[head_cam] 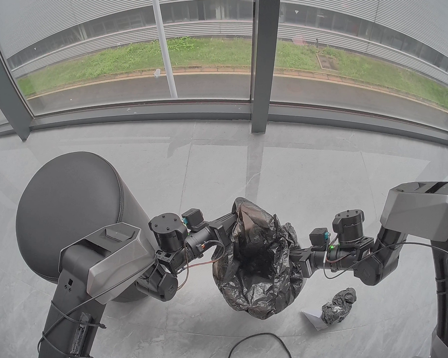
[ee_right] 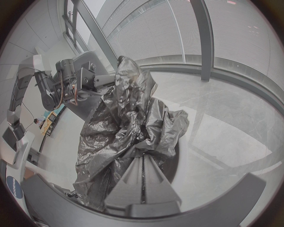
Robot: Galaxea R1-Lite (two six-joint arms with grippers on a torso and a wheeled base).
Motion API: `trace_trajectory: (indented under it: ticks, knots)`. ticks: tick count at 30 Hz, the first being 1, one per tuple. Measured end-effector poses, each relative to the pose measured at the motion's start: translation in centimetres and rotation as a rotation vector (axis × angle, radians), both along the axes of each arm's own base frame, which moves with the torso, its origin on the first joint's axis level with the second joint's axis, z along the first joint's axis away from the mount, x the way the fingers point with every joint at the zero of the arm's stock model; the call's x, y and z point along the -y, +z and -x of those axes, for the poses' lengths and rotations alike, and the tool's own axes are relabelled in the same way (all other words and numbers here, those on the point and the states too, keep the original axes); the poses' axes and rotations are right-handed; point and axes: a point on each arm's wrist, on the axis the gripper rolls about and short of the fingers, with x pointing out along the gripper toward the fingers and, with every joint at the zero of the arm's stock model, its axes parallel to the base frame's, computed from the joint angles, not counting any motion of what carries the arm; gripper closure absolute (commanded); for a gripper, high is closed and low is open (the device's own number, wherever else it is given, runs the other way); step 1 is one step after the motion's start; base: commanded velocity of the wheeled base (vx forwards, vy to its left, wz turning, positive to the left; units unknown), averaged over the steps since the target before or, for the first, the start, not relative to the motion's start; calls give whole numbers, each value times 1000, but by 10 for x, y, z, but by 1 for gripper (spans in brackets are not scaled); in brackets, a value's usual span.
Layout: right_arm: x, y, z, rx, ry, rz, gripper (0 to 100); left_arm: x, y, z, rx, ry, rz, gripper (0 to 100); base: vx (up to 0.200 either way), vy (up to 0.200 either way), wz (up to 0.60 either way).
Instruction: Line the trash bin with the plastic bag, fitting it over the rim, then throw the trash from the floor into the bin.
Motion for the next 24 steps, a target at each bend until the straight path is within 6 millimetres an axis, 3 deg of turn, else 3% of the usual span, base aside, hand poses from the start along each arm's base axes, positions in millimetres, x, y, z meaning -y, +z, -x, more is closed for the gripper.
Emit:
trace_trajectory:
  ticks: [15, 19, 24]
  knots:
    - [37, 44, 25, -41, -76, 17, 100, -2, -5, 6, 5, -1, 4, 100, 0, 0, 0]
    - [35, 52, 27, -27, -71, 12, 100, -3, -5, 7, 13, 0, 8, 100, 0, 0, 0]
    - [18, 60, 34, -30, -17, 11, 100, -4, -6, 8, 17, 4, 10, 100, 0, 0, 0]
